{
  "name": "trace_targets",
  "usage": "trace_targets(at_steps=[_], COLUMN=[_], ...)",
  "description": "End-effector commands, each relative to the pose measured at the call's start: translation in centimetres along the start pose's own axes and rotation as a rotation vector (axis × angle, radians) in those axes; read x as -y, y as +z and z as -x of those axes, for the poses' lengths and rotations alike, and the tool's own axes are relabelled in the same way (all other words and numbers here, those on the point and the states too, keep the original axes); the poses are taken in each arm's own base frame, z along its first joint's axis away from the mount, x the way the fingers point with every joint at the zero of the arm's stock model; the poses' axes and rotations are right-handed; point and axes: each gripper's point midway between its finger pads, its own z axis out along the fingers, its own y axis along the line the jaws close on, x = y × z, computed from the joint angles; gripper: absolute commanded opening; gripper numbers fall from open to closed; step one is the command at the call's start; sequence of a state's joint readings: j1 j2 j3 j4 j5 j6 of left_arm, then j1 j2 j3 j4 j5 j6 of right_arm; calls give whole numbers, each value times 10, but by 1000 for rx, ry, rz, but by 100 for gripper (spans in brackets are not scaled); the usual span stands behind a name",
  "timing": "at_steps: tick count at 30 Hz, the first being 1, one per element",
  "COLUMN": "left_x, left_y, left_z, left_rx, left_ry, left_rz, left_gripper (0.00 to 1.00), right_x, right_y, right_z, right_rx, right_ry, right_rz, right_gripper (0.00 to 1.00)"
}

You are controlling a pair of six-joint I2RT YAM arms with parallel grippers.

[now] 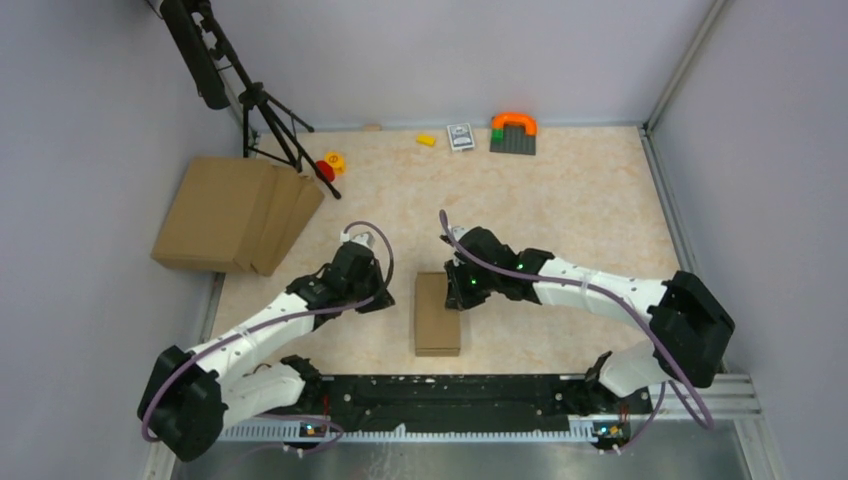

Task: Fold the paper box

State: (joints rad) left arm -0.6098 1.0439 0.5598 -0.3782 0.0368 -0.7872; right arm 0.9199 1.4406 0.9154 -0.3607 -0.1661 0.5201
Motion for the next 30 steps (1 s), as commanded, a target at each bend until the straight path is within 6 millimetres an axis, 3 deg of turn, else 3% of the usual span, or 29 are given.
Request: trace_targets(at_steps=[1,5,9,11,14,19,22,25,30], left_x=[7,33,49,56,67,76,76,68,45], left_y=[-9,-6,6,17,37,71,88,92,84], left_z=[14,41,71,82,94,90,81,74,54], left_rx=[-3,23,43,29,-2,-81,-138,-154,-172], left_ry=[73,110,118,125,136,128,119,125,131], left_rz=[-2,-69,-84,-98,-117,-155,-174,-158,-133], left_gripper=[0,16,19,17,3,0,0,0,0], right_x=[-28,-50,-61,-59,-55,-38,-50,-61,-19], right_y=[-23,-35,-38,-34,-24,0,14,24,21], right_z=[12,-29,-76,-97,-116,-106,-92,-81,-55], right_rx=[99,67,29,17,10,81,111,120,168], right_ry=[1,15,63,96,137,174,175,202,261], right_rz=[66,119,149,143,154,46,65,128,55], right_gripper=[0,0,0,0,0,0,0,0,0])
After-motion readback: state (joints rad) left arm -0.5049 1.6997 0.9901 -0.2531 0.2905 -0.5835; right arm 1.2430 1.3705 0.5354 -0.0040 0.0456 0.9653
